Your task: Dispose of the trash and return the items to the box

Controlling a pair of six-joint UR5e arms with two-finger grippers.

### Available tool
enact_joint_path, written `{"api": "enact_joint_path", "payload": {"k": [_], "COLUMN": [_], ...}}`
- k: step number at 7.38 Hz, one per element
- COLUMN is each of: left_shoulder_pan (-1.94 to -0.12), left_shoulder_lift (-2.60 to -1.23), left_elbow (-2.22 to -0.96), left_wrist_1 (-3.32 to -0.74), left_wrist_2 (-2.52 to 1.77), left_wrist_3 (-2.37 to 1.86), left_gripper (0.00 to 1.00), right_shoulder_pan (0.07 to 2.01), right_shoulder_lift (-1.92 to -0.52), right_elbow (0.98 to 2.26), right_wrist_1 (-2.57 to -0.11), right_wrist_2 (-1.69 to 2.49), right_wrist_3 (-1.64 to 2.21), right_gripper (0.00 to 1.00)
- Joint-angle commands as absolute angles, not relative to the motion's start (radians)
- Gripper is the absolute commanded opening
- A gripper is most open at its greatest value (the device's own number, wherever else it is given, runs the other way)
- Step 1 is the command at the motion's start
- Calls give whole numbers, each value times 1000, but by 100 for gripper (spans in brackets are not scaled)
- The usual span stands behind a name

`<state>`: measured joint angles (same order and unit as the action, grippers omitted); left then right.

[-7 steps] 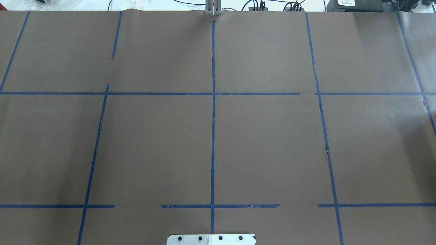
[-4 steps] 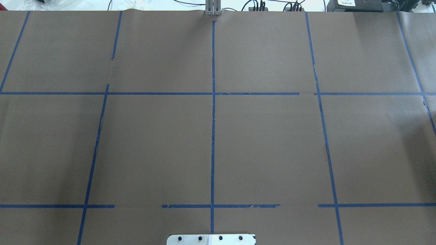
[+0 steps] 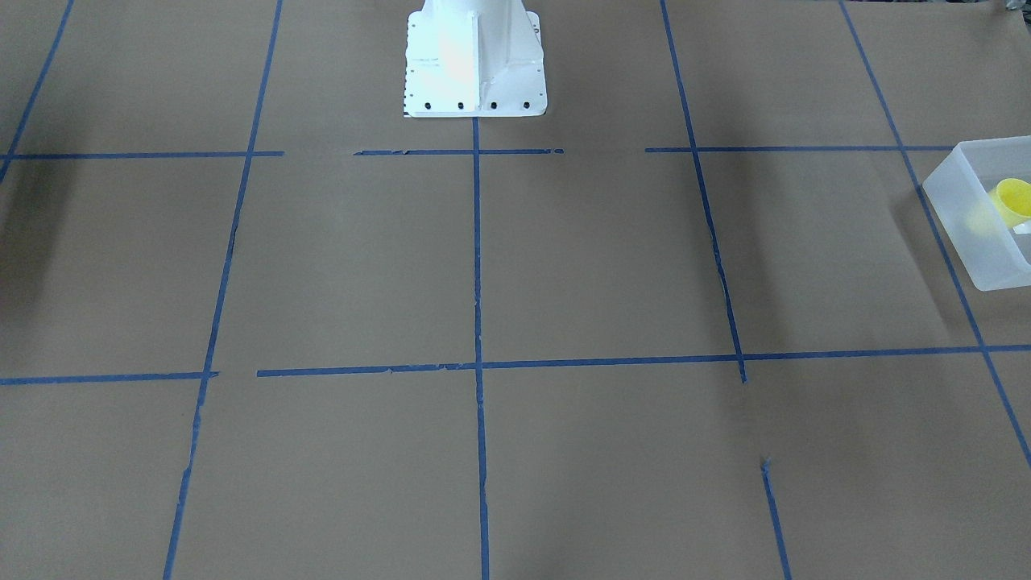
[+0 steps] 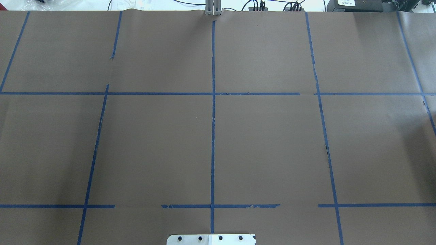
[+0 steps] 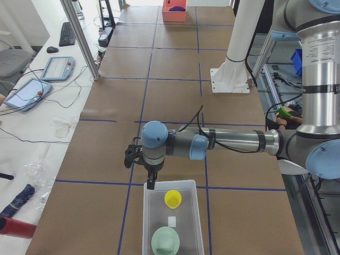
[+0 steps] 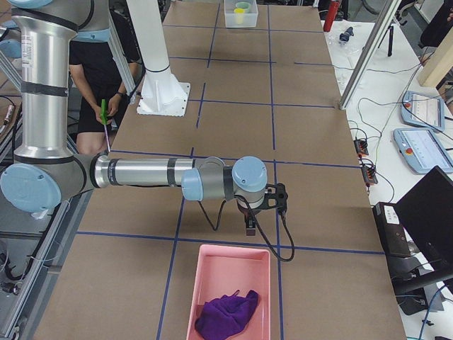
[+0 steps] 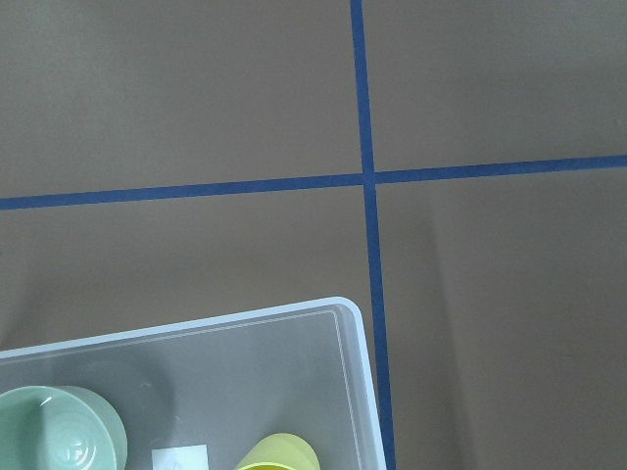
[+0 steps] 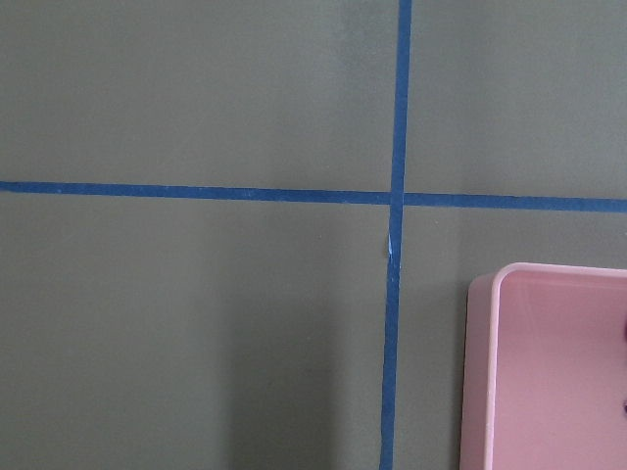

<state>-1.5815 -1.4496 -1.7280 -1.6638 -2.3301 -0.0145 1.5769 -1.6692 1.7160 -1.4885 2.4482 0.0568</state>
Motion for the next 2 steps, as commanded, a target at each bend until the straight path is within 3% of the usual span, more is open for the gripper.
{"api": "enact_joint_path", "payload": {"k": [1, 2], "left_shoulder_pan": [-1582, -1582], "left_shoulder_lift": [-1450, -1450], "left_elbow": [-1727, -1727], "left_wrist_1": [-1664, -1664], "left_wrist_2": [-2330, -2330], "left_wrist_3": [-14, -15], "left_gripper": [100, 100], "right_shoulder_pan": [1577, 1577], "right_shoulder_lift": [-1669, -1669], "right_elbow": [1715, 1715], "right_wrist_1": [-1488, -1489], "right_wrist_2": [2447, 2447], "right_wrist_3": [57, 58], "right_gripper": [100, 100]}}
